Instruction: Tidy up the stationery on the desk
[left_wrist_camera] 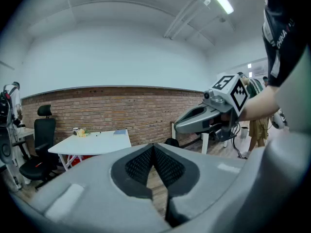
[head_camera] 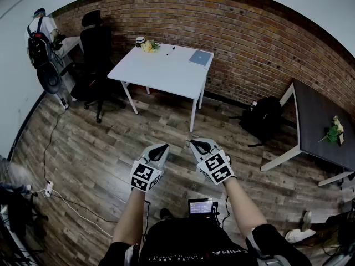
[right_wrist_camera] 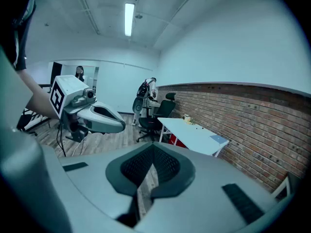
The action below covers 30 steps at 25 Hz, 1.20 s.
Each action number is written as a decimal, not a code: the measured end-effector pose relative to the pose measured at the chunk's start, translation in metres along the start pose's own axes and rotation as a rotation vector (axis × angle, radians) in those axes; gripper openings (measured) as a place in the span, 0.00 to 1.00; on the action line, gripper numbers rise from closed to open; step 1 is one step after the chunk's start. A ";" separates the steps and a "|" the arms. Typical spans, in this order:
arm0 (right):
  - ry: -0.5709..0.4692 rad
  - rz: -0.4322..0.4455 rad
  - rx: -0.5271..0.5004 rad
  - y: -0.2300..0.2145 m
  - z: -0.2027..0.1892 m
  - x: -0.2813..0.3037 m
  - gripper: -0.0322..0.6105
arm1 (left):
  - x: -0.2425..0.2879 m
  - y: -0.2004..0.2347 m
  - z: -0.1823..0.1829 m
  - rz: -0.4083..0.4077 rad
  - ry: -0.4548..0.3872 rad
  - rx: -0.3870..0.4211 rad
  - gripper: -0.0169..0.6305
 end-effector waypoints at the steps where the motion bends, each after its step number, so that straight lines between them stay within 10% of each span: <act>1: -0.002 -0.002 -0.003 0.000 0.000 0.000 0.06 | 0.000 0.000 0.000 -0.001 0.001 0.000 0.03; 30: 0.009 0.009 0.040 -0.019 -0.016 -0.010 0.06 | 0.025 -0.020 -0.006 -0.047 0.042 0.027 0.03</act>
Point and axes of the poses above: the fingertips, and each gripper's own axes: x forward along the fingers, y to its left, z out of its top, the point moved 1 cm from there along -x, backward along the fingers
